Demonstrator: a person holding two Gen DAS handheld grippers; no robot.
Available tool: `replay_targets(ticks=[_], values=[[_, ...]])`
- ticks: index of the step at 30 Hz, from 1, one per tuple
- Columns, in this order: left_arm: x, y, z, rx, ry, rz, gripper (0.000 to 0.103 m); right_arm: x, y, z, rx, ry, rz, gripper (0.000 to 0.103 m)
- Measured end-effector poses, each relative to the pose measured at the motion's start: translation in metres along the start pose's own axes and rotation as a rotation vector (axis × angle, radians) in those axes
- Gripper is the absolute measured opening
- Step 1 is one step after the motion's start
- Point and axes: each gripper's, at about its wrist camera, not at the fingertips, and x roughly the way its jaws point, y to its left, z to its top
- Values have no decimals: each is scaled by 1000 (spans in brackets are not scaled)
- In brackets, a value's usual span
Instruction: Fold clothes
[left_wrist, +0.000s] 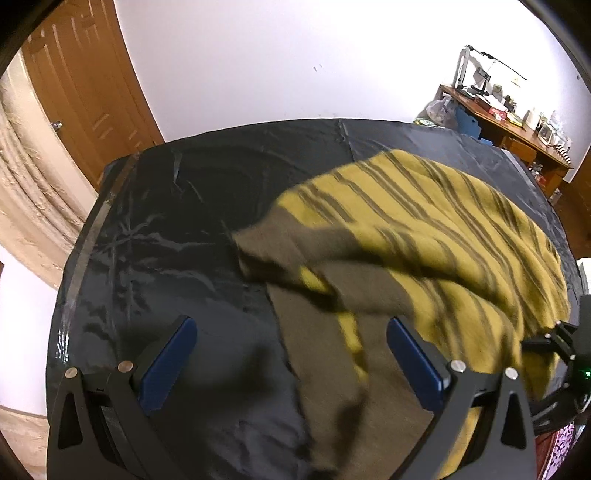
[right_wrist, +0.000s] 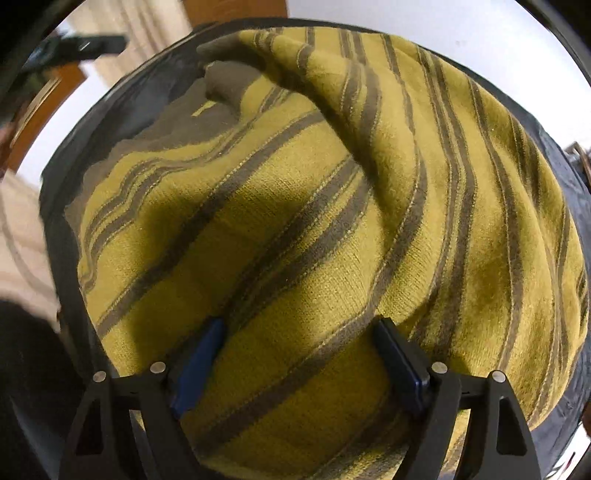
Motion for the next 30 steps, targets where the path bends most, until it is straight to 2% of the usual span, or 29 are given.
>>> replay_targets(ticks=[4, 9, 12, 14, 18, 20, 22, 24, 28, 30], values=[[4, 1, -3, -1, 14, -17, 103, -11, -20, -43, -44, 47, 0, 87], [13, 5, -6, -14, 40, -40, 103, -24, -50, -89, -42, 105, -30, 90], [18, 8, -7, -21, 53, -50, 103, -31, -69, -103, 16, 139, -57, 90], [22, 10, -5, -25, 59, -50, 103, -41, -81, -101, 116, 110, -71, 90], [33, 14, 0, -43, 77, -66, 103, -77, -95, -74, 306, -105, -64, 90], [40, 15, 5, -47, 85, -78, 103, -89, -95, -51, 365, -217, -70, 90], [45, 13, 9, -38, 88, -88, 103, -86, -94, -21, 428, -282, -88, 90], [48, 12, 15, -23, 87, -92, 103, -77, -101, -3, 467, -273, -106, 90], [49, 12, 26, -13, 76, -106, 103, -15, -80, 58, 522, -179, -138, 90], [50, 14, 31, -11, 72, -108, 103, 5, -75, 80, 501, -123, -117, 90]])
